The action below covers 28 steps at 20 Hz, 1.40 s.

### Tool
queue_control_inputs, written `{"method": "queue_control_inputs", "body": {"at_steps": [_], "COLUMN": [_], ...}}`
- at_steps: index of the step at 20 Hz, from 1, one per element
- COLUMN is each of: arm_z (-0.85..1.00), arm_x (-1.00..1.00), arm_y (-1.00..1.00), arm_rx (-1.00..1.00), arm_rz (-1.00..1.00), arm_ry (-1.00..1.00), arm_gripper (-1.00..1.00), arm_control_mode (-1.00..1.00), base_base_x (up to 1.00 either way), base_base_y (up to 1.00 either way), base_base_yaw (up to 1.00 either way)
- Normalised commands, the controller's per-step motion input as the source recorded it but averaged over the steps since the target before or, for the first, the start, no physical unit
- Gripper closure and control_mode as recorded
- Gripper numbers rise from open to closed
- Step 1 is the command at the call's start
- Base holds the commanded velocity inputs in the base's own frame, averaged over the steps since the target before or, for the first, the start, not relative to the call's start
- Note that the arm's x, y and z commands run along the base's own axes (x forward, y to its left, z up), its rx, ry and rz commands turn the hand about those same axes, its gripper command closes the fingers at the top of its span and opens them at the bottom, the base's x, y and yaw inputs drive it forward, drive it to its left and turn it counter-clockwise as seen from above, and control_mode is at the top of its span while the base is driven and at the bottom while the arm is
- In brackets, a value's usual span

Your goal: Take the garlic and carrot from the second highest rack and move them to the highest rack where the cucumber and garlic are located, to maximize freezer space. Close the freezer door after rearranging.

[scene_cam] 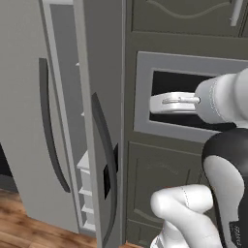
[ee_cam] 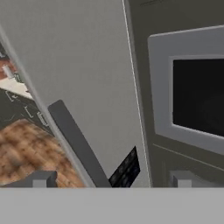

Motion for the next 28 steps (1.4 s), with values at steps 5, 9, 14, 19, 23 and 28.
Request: {"method": "queue_control_inputs", "body": {"at_steps": [5, 9, 14, 19, 23, 28], "arm_z": [0.00, 0.00, -0.05, -0.04, -0.07, -0.05], "arm_x": [0.67, 0.72, 0.76, 0.76, 0.76, 0.75], "arm_y": [0.48, 0.38, 0.44, 0.46, 0.57, 0.53], "arm_rx": [0.00, 0.00, 0.00, 0.03, 0.01, 0.00], "arm_rz": [0.00, 0.00, 0.00, 0.00, 0.00, 0.00], "arm_ry": [0.07, 0.00, 0.00, 0.00, 0.00, 0.00], "arm_gripper": [-1.00, -1.00, -1.00, -1.00, -1.00, -1.00], "arm_control_mode": [-1.00, -1.00, -1.00, -1.00, -1.00, -1.00], "base_base_x": [0.00, 0.00, 0.00, 0.00, 0.00, 0.00], "base_base_y": [0.00, 0.00, 0.00, 0.00, 0.00, 0.00], "base_base_yaw": [0.00, 0.00, 0.00, 0.00, 0.00, 0.00]}}
